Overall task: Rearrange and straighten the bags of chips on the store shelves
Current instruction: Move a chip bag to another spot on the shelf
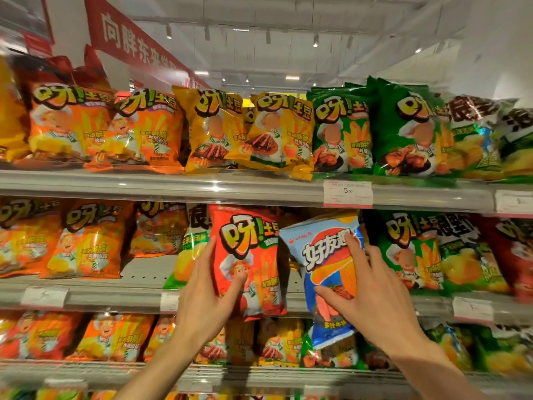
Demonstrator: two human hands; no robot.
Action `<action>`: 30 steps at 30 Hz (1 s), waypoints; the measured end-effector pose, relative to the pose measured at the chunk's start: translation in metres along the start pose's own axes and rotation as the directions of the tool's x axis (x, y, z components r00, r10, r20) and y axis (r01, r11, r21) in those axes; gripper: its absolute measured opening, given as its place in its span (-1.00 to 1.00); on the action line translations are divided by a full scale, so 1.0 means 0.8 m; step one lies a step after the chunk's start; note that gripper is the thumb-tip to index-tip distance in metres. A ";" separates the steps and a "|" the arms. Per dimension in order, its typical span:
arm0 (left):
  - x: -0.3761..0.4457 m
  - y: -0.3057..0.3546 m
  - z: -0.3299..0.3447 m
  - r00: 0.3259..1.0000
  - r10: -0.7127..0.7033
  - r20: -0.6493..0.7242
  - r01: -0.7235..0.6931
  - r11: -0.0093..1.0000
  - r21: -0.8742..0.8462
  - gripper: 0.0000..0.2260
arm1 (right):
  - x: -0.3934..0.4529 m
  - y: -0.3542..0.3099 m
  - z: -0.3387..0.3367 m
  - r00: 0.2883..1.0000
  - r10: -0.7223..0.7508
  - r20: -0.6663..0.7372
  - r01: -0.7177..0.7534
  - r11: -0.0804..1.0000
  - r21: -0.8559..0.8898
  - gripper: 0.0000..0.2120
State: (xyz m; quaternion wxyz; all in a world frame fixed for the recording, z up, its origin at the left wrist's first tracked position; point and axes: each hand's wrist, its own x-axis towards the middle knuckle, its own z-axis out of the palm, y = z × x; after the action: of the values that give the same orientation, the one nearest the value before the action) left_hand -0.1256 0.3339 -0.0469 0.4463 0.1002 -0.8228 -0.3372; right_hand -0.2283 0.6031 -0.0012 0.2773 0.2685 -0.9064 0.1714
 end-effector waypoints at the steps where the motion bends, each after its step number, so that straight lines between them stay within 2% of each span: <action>1: 0.005 0.007 0.010 1.000 0.014 0.007 -0.014 1.000 0.010 -0.29 | -0.003 0.008 -0.002 0.999 0.033 -0.003 -0.033 0.999 -0.006 0.00; 6: 0.039 0.029 0.047 1.000 0.021 0.008 -0.021 0.998 0.057 -0.27 | -0.010 0.042 -0.012 0.988 0.153 -0.009 -0.153 0.988 0.031 0.00; 10: 0.063 0.037 0.075 0.997 -0.048 0.052 0.043 0.995 0.085 -0.26 | -0.013 0.056 -0.012 0.978 0.210 0.019 -0.211 0.974 0.082 0.05; 15: 0.074 0.031 0.093 0.998 -0.058 0.027 0.055 0.995 0.084 -0.39 | -0.015 0.062 -0.010 0.975 0.219 0.040 -0.222 0.969 0.106 0.02; 21: 0.060 0.026 0.114 0.988 -0.067 0.138 0.034 0.972 0.233 -0.44 | -0.012 0.063 -0.004 0.975 0.216 0.041 -0.220 0.958 0.182 0.04; 25: 0.065 0.017 0.101 0.990 -0.034 0.136 -0.018 0.930 0.367 -0.43 | -0.007 0.060 0.006 0.984 0.178 0.028 -0.178 0.939 0.294 0.00; 30: 0.054 0.019 0.084 0.991 0.107 0.079 -0.129 0.916 0.381 -0.48 | -0.004 0.051 0.017 0.984 0.169 0.049 -0.175 0.907 0.382 0.00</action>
State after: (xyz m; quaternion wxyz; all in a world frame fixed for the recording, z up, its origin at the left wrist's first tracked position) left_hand -0.2026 0.3563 -0.0336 0.4141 0.1266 -0.8898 -0.1441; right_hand -0.2556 0.6308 -0.0200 0.1965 0.2379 -0.8773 0.3678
